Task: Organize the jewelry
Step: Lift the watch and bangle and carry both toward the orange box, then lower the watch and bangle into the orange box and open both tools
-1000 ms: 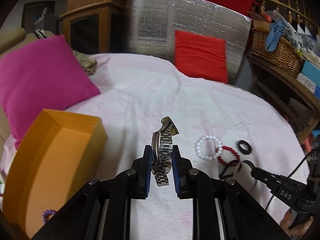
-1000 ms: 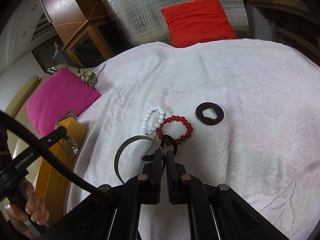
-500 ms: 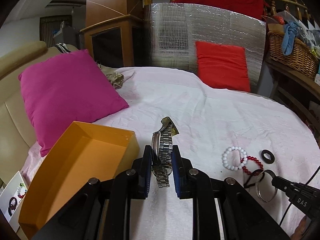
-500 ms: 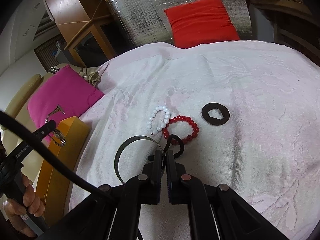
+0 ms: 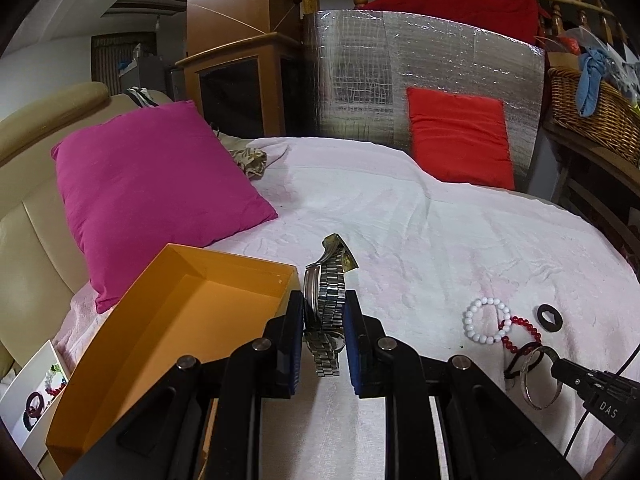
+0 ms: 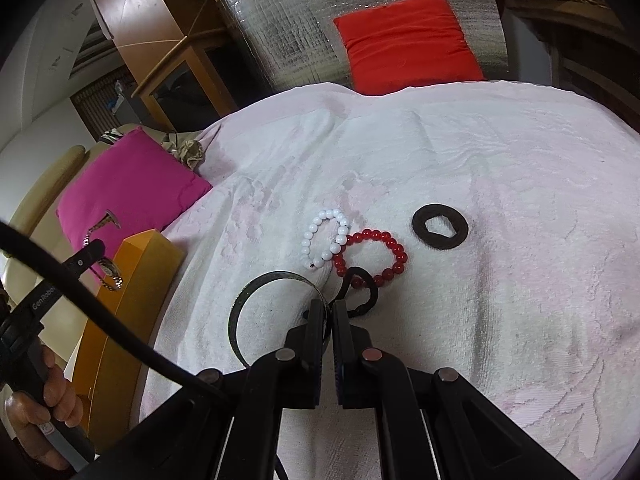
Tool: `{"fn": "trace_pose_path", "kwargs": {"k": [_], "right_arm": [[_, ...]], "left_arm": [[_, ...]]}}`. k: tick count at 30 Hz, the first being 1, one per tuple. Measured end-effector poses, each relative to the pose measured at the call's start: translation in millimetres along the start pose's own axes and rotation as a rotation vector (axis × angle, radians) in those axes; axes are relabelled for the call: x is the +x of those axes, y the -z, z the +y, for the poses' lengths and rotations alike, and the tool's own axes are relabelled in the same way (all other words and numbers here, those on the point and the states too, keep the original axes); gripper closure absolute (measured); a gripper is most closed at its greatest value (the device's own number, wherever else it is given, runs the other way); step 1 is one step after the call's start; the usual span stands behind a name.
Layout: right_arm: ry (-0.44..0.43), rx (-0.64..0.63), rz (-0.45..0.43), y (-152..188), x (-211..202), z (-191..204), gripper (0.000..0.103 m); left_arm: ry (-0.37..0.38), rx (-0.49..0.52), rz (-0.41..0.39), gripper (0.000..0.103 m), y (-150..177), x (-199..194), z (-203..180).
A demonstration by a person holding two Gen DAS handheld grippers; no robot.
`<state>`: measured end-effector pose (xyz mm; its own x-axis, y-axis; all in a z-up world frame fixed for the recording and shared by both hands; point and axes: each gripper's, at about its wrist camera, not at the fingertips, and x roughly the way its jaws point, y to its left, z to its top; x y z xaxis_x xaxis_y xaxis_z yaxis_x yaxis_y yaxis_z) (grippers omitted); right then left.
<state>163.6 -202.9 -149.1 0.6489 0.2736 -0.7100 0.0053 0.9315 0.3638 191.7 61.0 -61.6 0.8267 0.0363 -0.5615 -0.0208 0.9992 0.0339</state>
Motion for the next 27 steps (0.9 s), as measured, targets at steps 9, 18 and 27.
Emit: {"fn": "trace_pose_path", "kwargs": {"k": [9,18,27], "right_arm": [[-0.004,-0.030,0.009,4.3,6.8,13.4,0.098],[-0.016,-0.079,-0.013,1.5,9.1,38.3,0.098],[-0.102,-0.141,-0.030,-21.7,27.1,103.5,0.098]], "left_arm": [[-0.015,-0.027,-0.019,0.083,-2.2,-3.2,14.5],[-0.033,-0.084,-0.039,0.083,-5.4,-5.2,44.0],[-0.110,-0.209,-0.071,0.083,-5.7,-9.7,99.0]]}}
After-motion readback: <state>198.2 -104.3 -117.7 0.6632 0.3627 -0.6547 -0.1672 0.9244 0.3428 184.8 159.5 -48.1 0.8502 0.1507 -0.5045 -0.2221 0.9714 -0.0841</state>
